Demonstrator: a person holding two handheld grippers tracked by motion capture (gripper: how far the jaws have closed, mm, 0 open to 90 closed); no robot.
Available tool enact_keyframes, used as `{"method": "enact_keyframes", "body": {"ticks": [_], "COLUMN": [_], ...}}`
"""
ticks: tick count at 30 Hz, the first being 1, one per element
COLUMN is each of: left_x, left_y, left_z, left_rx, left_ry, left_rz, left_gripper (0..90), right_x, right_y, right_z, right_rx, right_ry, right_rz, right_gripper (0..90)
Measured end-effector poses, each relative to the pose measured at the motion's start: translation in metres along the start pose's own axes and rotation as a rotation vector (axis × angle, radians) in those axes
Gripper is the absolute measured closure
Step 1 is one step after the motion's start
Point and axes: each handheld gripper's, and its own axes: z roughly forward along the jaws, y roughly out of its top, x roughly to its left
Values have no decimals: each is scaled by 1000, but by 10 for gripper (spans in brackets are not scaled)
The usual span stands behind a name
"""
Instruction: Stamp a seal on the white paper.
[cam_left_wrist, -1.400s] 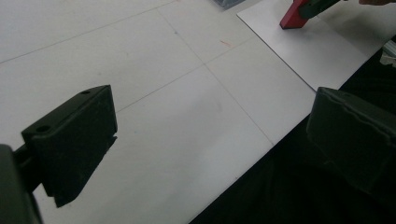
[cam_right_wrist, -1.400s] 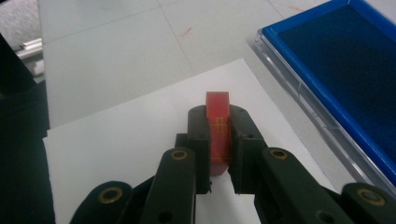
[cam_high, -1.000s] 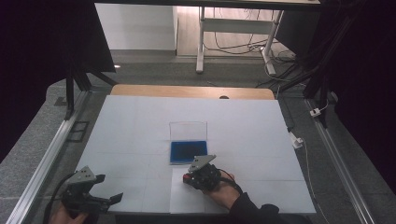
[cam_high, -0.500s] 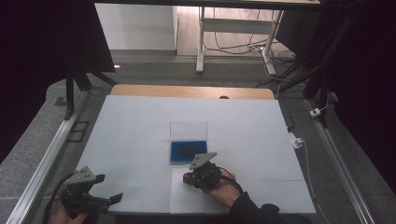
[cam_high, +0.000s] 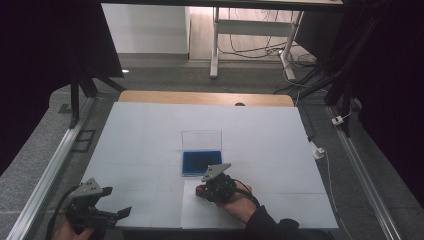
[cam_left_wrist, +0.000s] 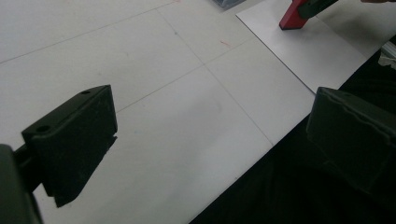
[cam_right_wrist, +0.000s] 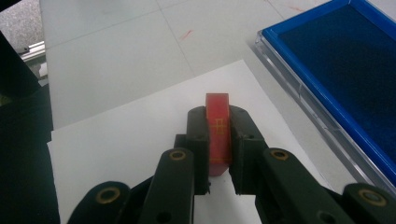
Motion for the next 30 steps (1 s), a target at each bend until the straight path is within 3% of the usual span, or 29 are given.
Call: {"method": "enact_keyframes", "body": {"ticks": [30], "left_x": [0], "left_y": [0], "left_z": [0], "left_rx": [0], "left_ry": [0], "left_rz": [0], "left_gripper": [20], "right_x": [-7], "right_y": [8], "right_z": [-24], "right_rx": [-90], "right_ry": [-5], "right_rz": [38], "right_gripper": [793]}}
